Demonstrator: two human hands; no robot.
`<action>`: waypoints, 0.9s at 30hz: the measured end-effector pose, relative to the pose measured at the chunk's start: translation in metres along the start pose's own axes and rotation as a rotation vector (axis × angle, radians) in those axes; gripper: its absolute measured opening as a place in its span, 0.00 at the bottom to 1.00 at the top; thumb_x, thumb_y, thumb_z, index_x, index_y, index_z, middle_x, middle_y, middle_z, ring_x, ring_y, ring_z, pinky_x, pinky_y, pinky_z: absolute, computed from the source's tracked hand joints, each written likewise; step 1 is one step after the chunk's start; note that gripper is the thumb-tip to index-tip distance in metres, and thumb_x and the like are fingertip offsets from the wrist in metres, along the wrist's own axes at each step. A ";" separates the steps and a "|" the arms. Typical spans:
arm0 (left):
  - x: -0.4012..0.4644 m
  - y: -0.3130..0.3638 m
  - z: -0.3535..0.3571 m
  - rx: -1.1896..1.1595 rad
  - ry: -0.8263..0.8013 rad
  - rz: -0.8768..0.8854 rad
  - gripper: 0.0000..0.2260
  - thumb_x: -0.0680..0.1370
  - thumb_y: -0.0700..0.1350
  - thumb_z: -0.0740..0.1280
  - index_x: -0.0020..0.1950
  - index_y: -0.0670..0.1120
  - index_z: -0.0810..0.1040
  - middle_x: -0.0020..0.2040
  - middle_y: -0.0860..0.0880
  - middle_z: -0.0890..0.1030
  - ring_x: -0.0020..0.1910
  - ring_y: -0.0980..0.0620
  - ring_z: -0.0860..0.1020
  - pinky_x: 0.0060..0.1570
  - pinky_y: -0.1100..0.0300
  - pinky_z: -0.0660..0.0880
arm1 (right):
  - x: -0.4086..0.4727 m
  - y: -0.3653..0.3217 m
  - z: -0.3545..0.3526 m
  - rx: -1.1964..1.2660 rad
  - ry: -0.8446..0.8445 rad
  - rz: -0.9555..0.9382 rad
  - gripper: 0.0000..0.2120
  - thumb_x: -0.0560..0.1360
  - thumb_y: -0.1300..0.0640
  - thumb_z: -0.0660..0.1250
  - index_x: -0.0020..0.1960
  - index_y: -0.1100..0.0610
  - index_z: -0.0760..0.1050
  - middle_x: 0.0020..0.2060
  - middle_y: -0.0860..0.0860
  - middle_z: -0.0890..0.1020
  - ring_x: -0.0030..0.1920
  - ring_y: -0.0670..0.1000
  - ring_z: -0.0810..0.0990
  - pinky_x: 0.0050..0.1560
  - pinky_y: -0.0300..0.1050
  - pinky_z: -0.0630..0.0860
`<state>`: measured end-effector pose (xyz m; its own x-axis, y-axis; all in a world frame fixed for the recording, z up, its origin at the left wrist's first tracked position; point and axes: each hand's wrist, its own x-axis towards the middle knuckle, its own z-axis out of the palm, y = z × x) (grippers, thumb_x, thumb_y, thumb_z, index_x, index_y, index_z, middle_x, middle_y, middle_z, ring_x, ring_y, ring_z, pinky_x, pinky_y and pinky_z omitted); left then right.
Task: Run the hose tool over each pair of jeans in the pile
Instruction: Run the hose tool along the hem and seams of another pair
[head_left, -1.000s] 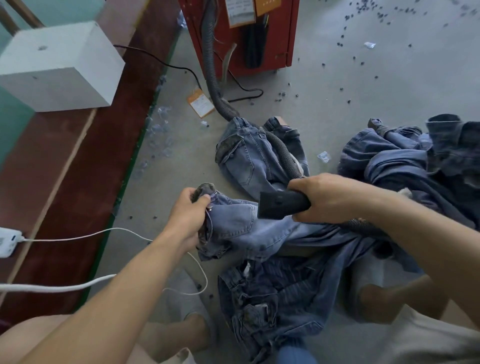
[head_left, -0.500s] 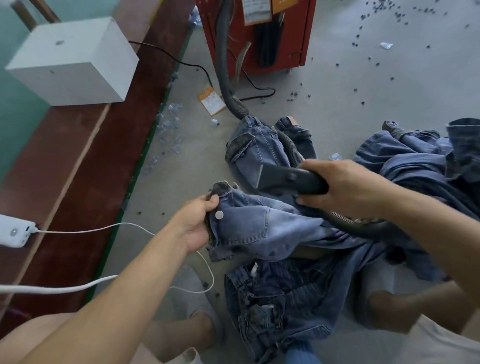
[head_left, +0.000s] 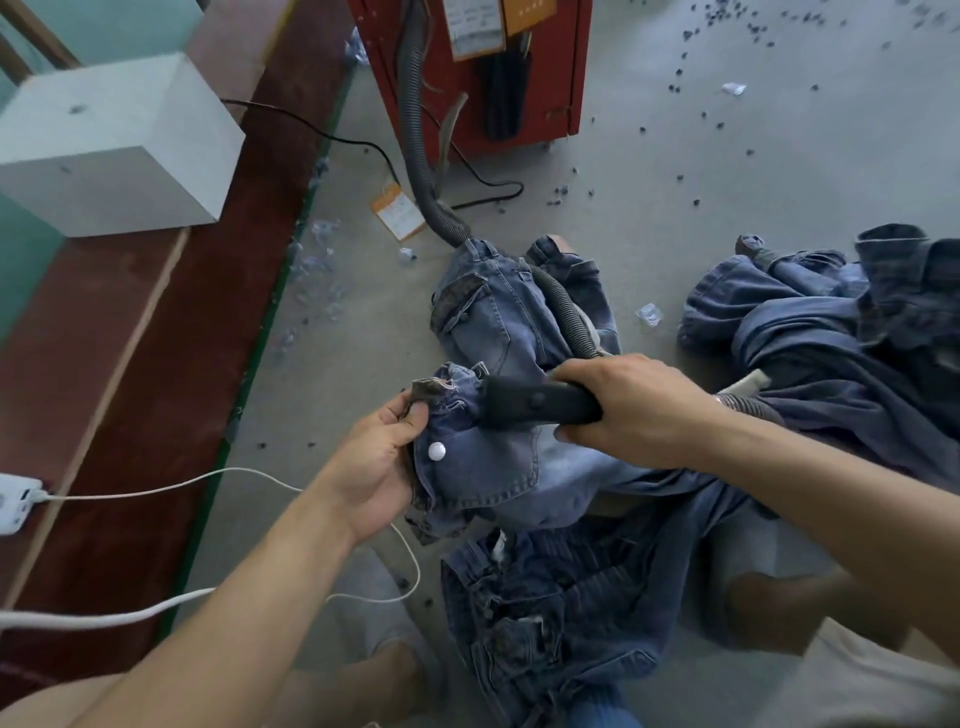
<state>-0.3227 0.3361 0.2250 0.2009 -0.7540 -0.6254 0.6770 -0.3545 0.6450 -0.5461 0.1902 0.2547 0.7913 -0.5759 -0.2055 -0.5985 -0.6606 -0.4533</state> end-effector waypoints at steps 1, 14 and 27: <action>0.000 0.000 0.000 0.006 0.000 0.000 0.12 0.85 0.38 0.57 0.63 0.43 0.78 0.57 0.41 0.85 0.51 0.46 0.86 0.47 0.52 0.84 | 0.000 -0.003 -0.003 0.059 0.050 -0.003 0.15 0.73 0.43 0.73 0.57 0.44 0.77 0.46 0.43 0.83 0.47 0.52 0.80 0.46 0.51 0.78; -0.004 -0.006 0.013 0.065 0.000 0.006 0.10 0.84 0.36 0.60 0.55 0.48 0.79 0.49 0.45 0.86 0.43 0.49 0.85 0.41 0.54 0.83 | -0.002 -0.026 -0.017 0.187 0.081 -0.008 0.14 0.74 0.46 0.75 0.58 0.45 0.78 0.42 0.42 0.83 0.44 0.46 0.82 0.42 0.42 0.75; -0.006 -0.012 0.051 -0.246 -0.190 -0.197 0.21 0.78 0.45 0.57 0.65 0.38 0.81 0.57 0.41 0.81 0.55 0.44 0.78 0.63 0.52 0.73 | 0.013 -0.038 -0.003 0.669 0.107 0.373 0.29 0.70 0.36 0.77 0.44 0.64 0.79 0.31 0.52 0.82 0.30 0.50 0.79 0.34 0.46 0.73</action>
<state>-0.3680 0.3164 0.2431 -0.0697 -0.7821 -0.6193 0.8440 -0.3772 0.3813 -0.5138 0.2059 0.2719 0.5153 -0.7692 -0.3779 -0.5928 -0.0014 -0.8054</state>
